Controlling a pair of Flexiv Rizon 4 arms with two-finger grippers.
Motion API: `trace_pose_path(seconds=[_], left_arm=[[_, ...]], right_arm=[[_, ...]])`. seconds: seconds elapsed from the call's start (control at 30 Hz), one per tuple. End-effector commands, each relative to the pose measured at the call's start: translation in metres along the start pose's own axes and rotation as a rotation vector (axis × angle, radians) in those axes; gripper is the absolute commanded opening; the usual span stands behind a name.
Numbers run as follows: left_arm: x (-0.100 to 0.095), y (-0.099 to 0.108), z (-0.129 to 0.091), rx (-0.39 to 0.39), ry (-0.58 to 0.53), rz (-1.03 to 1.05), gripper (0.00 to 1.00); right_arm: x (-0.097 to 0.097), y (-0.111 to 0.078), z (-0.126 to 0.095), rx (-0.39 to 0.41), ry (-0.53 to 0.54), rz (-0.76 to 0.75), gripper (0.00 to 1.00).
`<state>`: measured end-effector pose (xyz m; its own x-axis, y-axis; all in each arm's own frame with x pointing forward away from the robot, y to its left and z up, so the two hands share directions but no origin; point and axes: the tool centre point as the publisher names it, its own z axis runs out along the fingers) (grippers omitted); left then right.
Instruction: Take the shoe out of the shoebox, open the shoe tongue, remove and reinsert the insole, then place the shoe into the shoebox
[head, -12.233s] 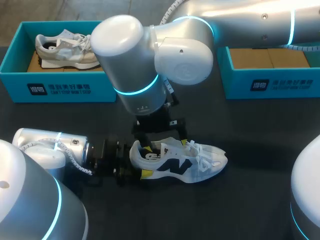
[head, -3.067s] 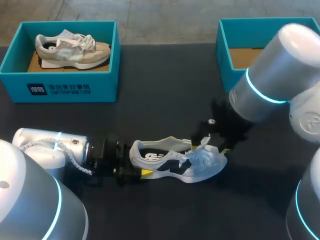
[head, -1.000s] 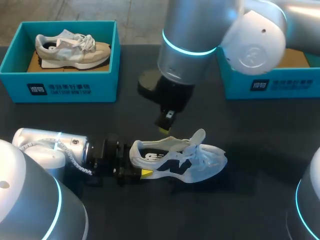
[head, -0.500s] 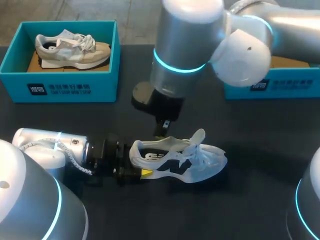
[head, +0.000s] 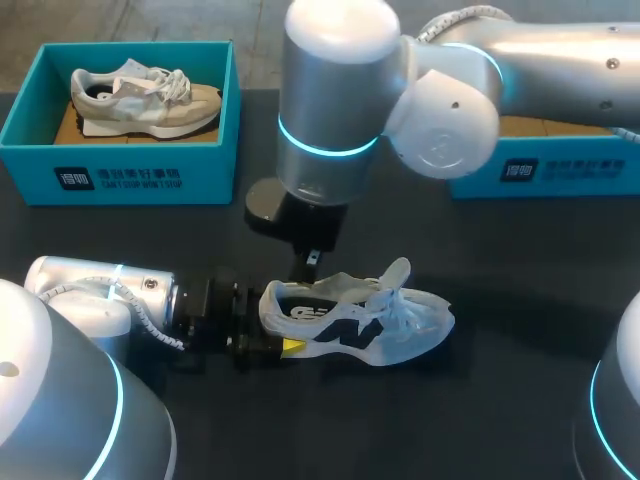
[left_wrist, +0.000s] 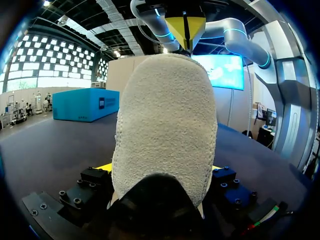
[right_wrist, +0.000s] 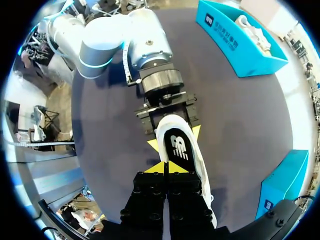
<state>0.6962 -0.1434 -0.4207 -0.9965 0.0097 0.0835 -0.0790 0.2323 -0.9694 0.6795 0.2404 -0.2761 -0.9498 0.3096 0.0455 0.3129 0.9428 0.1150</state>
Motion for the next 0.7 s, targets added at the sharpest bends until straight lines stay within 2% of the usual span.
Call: trace_pose_path(seconds=[0.03,0.13,0.17,0.23,0.43,0.57,0.7], left_arm=[[-0.001,0.0,-0.001,-0.002,0.002,0.0,0.0],[-0.001,0.0,-0.001,-0.002,0.002,0.0,0.0],[-0.001,0.0,-0.001,-0.002,0.002,0.0,0.0],[-0.001,0.0,-0.001,-0.002,0.002,0.0,0.0],[-0.001,0.0,-0.001,-0.002,0.002,0.0,0.0],[-0.001,0.0,-0.001,-0.002,0.002,0.0,0.0],[-0.001,0.0,-0.001,-0.002,0.002,0.0,0.0]], right_arm=[[0.0,-0.001,0.0,-0.001,-0.001,0.0,0.0],[0.0,-0.001,0.0,-0.001,-0.001,0.0,0.0],[0.0,-0.002,-0.001,0.003,-0.02,-0.045,0.0],[-0.001,-0.006,0.003,0.052,-0.03,-0.077,0.0],[-0.01,-0.027,0.02,0.101,-0.018,-0.118,0.0],[-0.012,-0.038,0.025,0.089,-0.038,-0.146,0.0],[-0.014,-0.042,0.027,0.083,-0.053,-0.175,0.0]])
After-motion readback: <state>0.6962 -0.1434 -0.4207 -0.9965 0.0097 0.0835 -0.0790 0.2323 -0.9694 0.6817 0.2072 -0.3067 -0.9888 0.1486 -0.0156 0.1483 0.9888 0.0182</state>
